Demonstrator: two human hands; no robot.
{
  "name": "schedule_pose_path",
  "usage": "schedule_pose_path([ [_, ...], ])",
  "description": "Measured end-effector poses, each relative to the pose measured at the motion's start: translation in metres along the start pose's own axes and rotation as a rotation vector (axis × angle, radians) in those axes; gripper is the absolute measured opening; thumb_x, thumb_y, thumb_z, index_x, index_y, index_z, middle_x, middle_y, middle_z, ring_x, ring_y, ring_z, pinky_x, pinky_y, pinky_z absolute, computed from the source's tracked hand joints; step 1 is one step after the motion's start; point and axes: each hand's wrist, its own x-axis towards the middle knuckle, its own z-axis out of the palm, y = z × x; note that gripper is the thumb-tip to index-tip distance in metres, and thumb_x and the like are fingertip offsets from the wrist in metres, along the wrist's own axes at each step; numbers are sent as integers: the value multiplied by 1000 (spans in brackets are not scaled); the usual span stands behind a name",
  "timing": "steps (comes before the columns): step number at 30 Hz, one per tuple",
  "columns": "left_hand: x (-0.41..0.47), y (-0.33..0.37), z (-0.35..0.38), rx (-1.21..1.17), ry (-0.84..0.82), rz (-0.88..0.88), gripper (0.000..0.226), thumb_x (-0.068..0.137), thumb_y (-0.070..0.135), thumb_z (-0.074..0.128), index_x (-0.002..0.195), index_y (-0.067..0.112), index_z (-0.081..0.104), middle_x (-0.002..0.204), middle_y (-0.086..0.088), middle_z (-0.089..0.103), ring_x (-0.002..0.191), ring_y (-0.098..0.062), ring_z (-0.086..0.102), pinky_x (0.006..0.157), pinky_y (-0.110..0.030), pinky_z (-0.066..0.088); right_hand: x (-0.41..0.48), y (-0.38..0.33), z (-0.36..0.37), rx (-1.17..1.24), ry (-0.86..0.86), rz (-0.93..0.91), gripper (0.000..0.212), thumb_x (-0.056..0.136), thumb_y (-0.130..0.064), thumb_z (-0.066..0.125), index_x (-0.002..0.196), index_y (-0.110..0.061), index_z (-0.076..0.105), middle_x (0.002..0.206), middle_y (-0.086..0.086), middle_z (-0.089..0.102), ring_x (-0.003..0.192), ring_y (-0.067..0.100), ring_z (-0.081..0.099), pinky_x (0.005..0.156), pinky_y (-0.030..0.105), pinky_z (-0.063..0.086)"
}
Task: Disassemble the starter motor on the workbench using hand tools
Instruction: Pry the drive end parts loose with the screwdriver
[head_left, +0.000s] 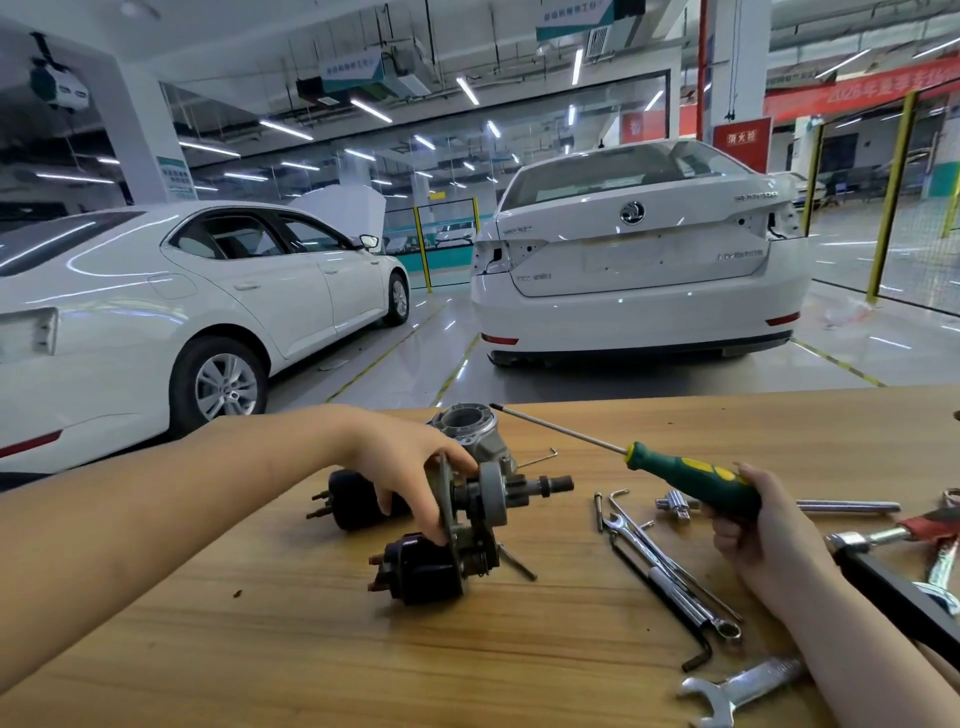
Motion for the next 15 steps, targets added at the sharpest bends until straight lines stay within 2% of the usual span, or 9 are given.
schedule_pose_path([
  [2, 4, -3, -2, -94, -2, -62, 79, 77, 20, 75, 142, 29, 31, 120, 7, 47, 109, -14, 52, 78, -29, 55, -1, -1, 0, 17, -4, 3, 21, 94, -29, 43, 83, -11, 50, 54, 12, 48, 29, 8, 35, 32, 9, 30],
  [4, 7, -9, -2, -171, 15, -95, 78, 79, 19, 73, 141, 30, 28, 114, 10, 46, 101, -8, 55, 77, -25, 55, -2, -3, 0, 53, 2, 7, 21, 94, -28, 43, 82, -12, 49, 47, 10, 49, 28, 7, 34, 32, 8, 29],
  [6, 8, -15, 2, -214, 36, -119, 79, 78, 20, 75, 141, 30, 27, 112, 8, 49, 97, -6, 57, 78, -27, 56, -2, -5, -1, 94, 10, 19, 21, 94, -28, 42, 81, -13, 48, 43, 9, 49, 27, 7, 33, 31, 8, 28],
  [9, 14, -20, 13, -264, 99, -152, 97, 73, 31, 78, 146, 31, 14, 125, -1, 53, 102, -12, 60, 74, -28, 55, -2, -6, -1, 117, 21, 31, 21, 94, -29, 42, 82, -13, 48, 41, 8, 50, 27, 7, 33, 31, 8, 28],
  [12, 20, -21, 19, -308, 122, -184, 90, 73, 45, 74, 143, 30, 19, 118, -3, 61, 100, -13, 64, 76, -30, 54, -1, -5, 0, 98, 26, 28, 21, 94, -28, 41, 81, -13, 47, 39, 7, 50, 26, 7, 32, 31, 8, 28],
  [15, 21, -25, 23, -334, 108, -213, 83, 68, 66, 63, 136, 27, 34, 119, -3, 60, 101, -14, 63, 80, -33, 53, -1, -4, 1, 74, 25, 25, 21, 93, -28, 42, 79, -13, 48, 40, 7, 51, 26, 7, 32, 31, 8, 27],
])
